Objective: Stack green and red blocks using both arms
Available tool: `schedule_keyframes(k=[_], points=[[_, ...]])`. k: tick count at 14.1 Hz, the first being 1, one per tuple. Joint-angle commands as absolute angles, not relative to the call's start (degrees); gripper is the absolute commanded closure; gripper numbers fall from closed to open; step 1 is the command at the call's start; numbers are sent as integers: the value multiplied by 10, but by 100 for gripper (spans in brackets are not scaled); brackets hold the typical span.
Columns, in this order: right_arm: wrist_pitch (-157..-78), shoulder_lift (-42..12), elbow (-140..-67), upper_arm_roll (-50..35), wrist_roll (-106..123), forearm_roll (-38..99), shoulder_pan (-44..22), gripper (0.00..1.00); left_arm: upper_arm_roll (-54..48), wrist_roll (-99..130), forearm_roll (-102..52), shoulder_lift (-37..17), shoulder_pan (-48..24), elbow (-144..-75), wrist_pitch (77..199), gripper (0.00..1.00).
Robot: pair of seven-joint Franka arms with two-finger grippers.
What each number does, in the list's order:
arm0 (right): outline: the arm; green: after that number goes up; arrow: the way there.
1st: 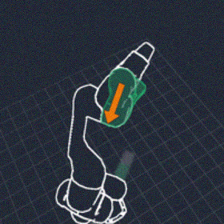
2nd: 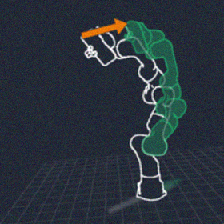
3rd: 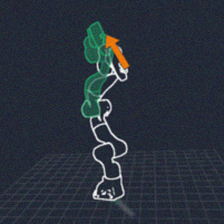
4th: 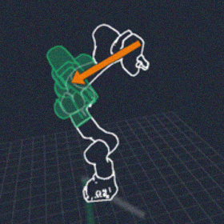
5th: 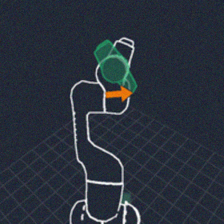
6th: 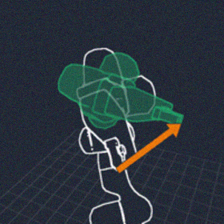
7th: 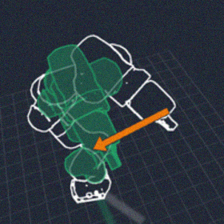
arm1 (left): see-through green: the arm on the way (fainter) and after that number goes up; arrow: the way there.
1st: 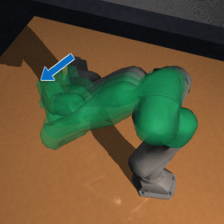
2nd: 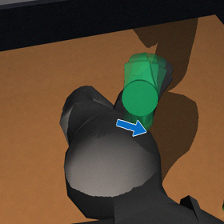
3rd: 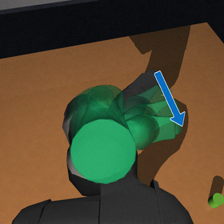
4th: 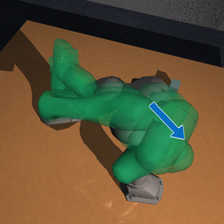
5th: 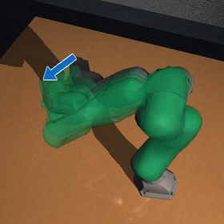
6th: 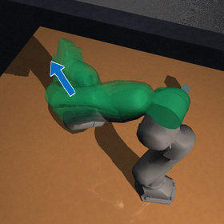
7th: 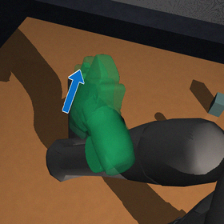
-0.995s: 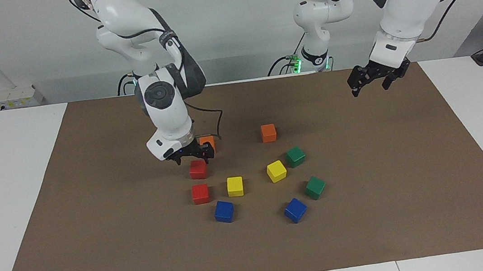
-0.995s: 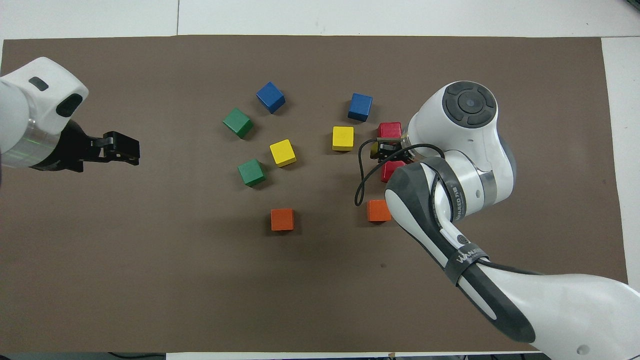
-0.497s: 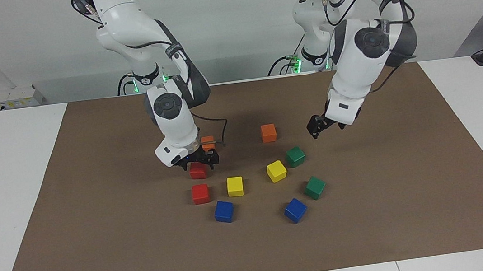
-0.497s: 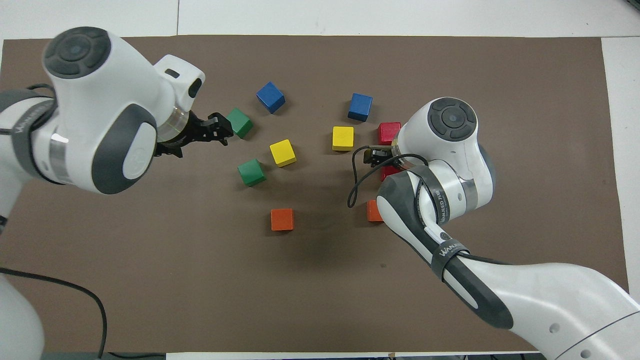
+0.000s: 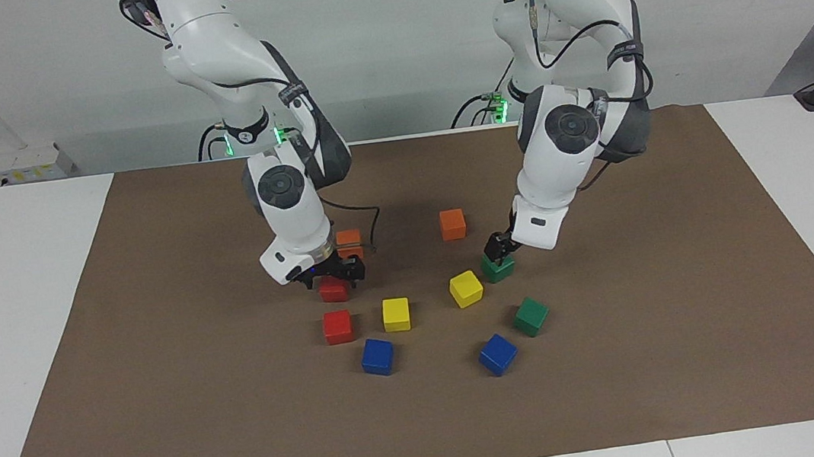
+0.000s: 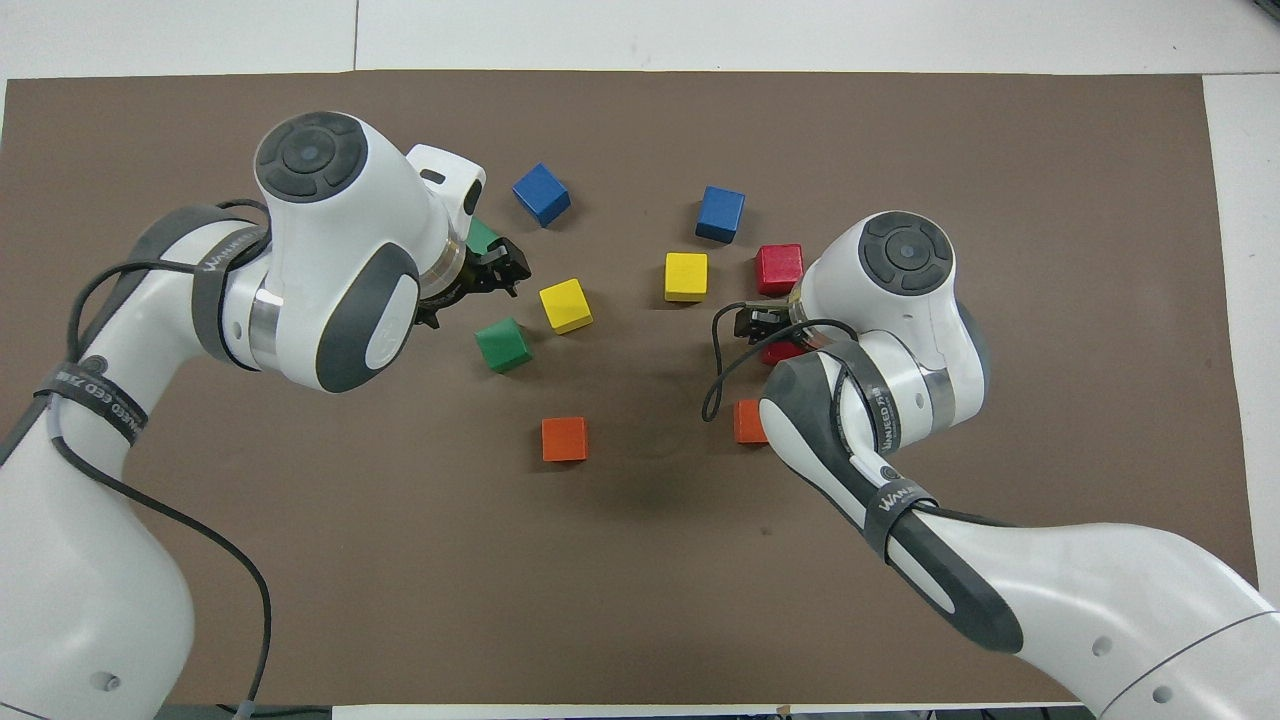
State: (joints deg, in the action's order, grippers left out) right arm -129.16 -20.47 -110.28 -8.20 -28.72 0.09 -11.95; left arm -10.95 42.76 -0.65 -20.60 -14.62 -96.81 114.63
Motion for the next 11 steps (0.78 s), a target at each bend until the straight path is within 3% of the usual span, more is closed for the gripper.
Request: schedule_keyframes(k=[1,2,3,5,11], points=[[-1304,-201,-1115,-85,-291,11,-113,22,-102,451,8,-219,-164,-977,1169,0],[-1304,-201,-1116,-86,-292,11,-113,30,-102,447,20,-222,-165,-979,1171,0],[-1304,-201,-1116,-86,-292,11,-114,49,-102,447,21,-222,-165,-986,1171,0],[-1292,-201,-1110,-86,-294,11,-114,100,-102,446,24,-223,-166,-992,1172,0],[-1139,-200,-970,-84,-264,1,-83,100,-103,445,34,-224,-166,-1030,1206,0]])
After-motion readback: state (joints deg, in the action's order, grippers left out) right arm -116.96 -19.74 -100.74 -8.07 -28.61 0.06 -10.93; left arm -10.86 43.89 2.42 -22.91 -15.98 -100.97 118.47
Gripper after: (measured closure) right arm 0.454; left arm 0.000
